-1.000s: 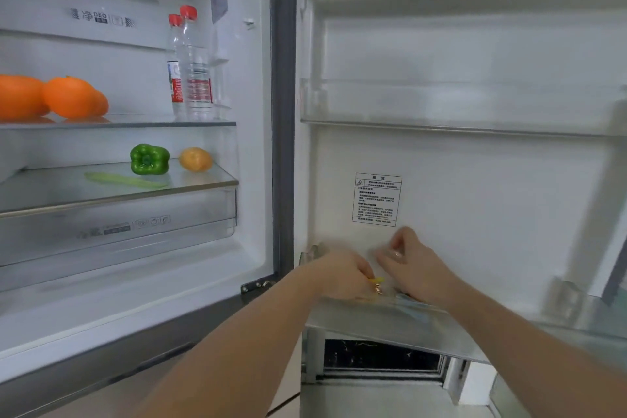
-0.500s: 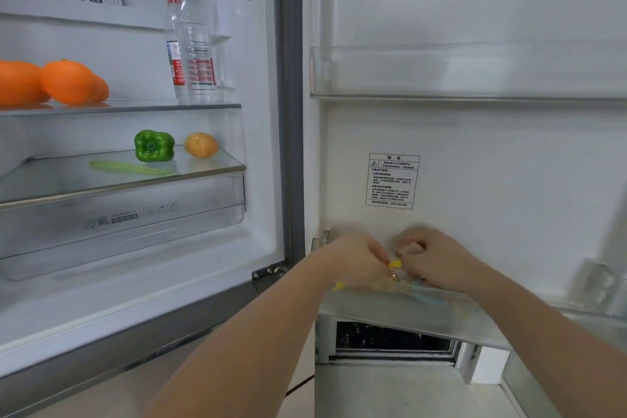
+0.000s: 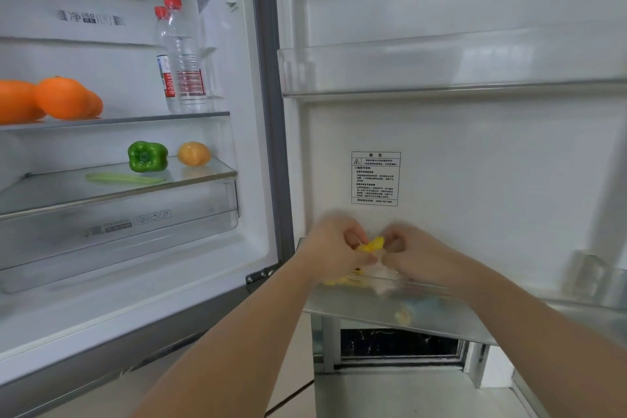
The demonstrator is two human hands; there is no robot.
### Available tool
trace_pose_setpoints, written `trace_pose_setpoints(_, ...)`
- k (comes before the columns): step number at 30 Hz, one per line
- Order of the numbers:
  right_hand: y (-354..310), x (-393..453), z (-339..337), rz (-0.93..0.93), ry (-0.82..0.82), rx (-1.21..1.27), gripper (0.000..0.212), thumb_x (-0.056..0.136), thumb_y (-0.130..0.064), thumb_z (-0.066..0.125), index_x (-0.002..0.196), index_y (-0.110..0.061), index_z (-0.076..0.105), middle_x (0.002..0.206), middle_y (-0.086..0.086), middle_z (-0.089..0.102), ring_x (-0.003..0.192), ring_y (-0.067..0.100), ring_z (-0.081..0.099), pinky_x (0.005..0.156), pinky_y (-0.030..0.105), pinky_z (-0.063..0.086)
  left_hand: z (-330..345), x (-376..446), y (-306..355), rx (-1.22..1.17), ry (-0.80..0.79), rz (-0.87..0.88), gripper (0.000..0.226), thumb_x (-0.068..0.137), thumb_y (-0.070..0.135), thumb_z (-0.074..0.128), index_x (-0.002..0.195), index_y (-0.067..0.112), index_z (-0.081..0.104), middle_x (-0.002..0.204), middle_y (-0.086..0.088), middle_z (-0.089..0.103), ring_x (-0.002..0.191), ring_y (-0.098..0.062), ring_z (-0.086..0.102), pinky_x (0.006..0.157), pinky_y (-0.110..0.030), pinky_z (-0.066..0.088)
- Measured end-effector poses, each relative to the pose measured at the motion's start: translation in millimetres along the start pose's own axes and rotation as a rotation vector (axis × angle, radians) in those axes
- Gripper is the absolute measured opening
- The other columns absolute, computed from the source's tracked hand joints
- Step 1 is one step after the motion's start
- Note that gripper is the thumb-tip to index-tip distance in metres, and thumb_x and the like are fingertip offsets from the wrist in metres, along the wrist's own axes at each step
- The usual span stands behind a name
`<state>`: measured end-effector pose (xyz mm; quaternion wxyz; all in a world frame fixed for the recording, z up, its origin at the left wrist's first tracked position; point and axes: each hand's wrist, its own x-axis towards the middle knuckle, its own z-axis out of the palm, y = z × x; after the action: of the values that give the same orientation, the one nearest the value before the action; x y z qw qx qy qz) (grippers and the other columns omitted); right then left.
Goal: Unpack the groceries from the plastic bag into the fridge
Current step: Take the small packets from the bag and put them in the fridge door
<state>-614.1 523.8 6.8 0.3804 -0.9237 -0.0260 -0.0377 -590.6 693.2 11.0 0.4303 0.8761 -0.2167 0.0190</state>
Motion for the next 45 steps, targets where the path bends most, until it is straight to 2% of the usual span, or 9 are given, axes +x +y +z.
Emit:
trace_pose_setpoints(4, -3, 0, 4, 0.007, -0.027, 0.006, 0.017, 0.085, -0.015, 0.052, 0.080, -0.005, 0.066, 0.071, 0.009, 0.066, 0.060, 0.017, 0.055, 0.061, 0.031, 0.044, -4, 0, -4, -0.024, -0.062, 0.015, 0.016, 0.071, 0.026, 0.084, 0.077, 0.031, 0.070, 0.082, 0.011, 0.072, 0.079, -0.004, 0.065, 0.076, -0.024, 0.053)
trace_pose_setpoints(8, 0, 1, 0, 0.074, 0.159, -0.018, 0.027, 0.087, -0.013, 0.043, 0.087, -0.008, 0.069, 0.086, 0.013, 0.071, 0.076, 0.031, 0.068, 0.076, 0.043, 0.057, -3, -1, -6, 0.037, -0.013, 0.009, 0.018, 0.078, 0.038, 0.077, 0.092, 0.029, 0.072, 0.088, 0.012, 0.071, 0.086, -0.003, 0.065, 0.078, -0.023, 0.053)
trace_pose_setpoints(15, -9, -12, -4, 0.009, 0.316, -0.081, 0.021, 0.085, -0.016, 0.046, 0.086, -0.021, 0.066, 0.079, 0.000, 0.069, 0.069, 0.020, 0.066, 0.075, 0.039, 0.056, -1, -14, 1, 0.141, 0.251, 0.083, 0.013, 0.090, 0.035, 0.059, 0.081, 0.027, 0.066, 0.062, 0.013, 0.056, 0.061, -0.002, 0.052, 0.060, -0.023, 0.042)
trace_pose_setpoints(18, -18, -26, -10, -0.041, 0.339, -0.145, 0.017, 0.086, -0.019, 0.048, 0.087, -0.025, 0.064, 0.079, -0.006, 0.066, 0.069, 0.017, 0.064, 0.073, 0.035, 0.054, -4, -21, 5, 0.251, 0.147, 0.045, 0.014, 0.092, 0.038, 0.054, 0.092, 0.030, 0.065, 0.074, 0.015, 0.059, 0.071, -0.004, 0.056, 0.065, -0.025, 0.047)
trace_pose_setpoints(20, -19, -38, -15, -0.055, 0.299, -0.185, 0.012, 0.086, -0.023, 0.051, 0.089, -0.026, 0.062, 0.082, -0.008, 0.065, 0.075, 0.015, 0.062, 0.073, 0.031, 0.052, -5, -27, 8, 0.316, 0.078, 0.002, 0.020, 0.092, 0.043, 0.050, 0.102, 0.033, 0.064, 0.093, 0.016, 0.063, 0.084, -0.007, 0.060, 0.079, -0.030, 0.052)
trace_pose_setpoints(25, -16, -70, -24, -0.126, 0.149, -0.297, 0.022, 0.087, -0.027, 0.054, 0.109, -0.026, 0.055, 0.101, -0.004, 0.060, 0.090, 0.014, 0.056, 0.083, 0.029, 0.047, -7, -55, 28, 0.532, -0.004, 0.024, 0.039, 0.092, 0.048, 0.046, 0.128, 0.035, 0.053, 0.125, 0.006, 0.058, 0.119, -0.017, 0.049, 0.101, -0.036, 0.041)
trace_pose_setpoints(29, -26, -94, -29, -0.183, 0.089, -0.353, 0.032, 0.090, -0.031, 0.053, 0.122, -0.029, 0.049, 0.116, -0.005, 0.052, 0.103, 0.014, 0.052, 0.091, 0.028, 0.043, -9, -80, 42, 0.607, -0.036, 0.064, 0.044, 0.091, 0.042, 0.048, 0.134, 0.034, 0.047, 0.130, 0.006, 0.051, 0.120, -0.016, 0.048, 0.099, -0.031, 0.041)
trace_pose_setpoints(37, -50, -146, -34, -0.177, 0.130, -0.486, 0.042, 0.089, -0.036, 0.050, 0.131, -0.032, 0.044, 0.128, -0.005, 0.048, 0.117, 0.015, 0.052, 0.100, 0.030, 0.040, -24, -136, 61, 0.610, 0.005, 0.109, 0.045, 0.085, 0.044, 0.050, 0.130, 0.038, 0.048, 0.130, 0.009, 0.051, 0.119, -0.016, 0.048, 0.101, -0.034, 0.040)
trace_pose_setpoints(45, -37, -207, -42, -0.122, 0.191, -0.633, 0.041, 0.086, -0.034, 0.049, 0.126, -0.028, 0.046, 0.113, -0.005, 0.048, 0.111, 0.020, 0.054, 0.087, 0.031, 0.044, -25, -180, 74, 0.599, 0.032, 0.188, 0.046, 0.091, 0.043, 0.048, 0.136, 0.035, 0.045, 0.133, 0.009, 0.051, 0.120, -0.018, 0.050, 0.098, -0.029, 0.040)
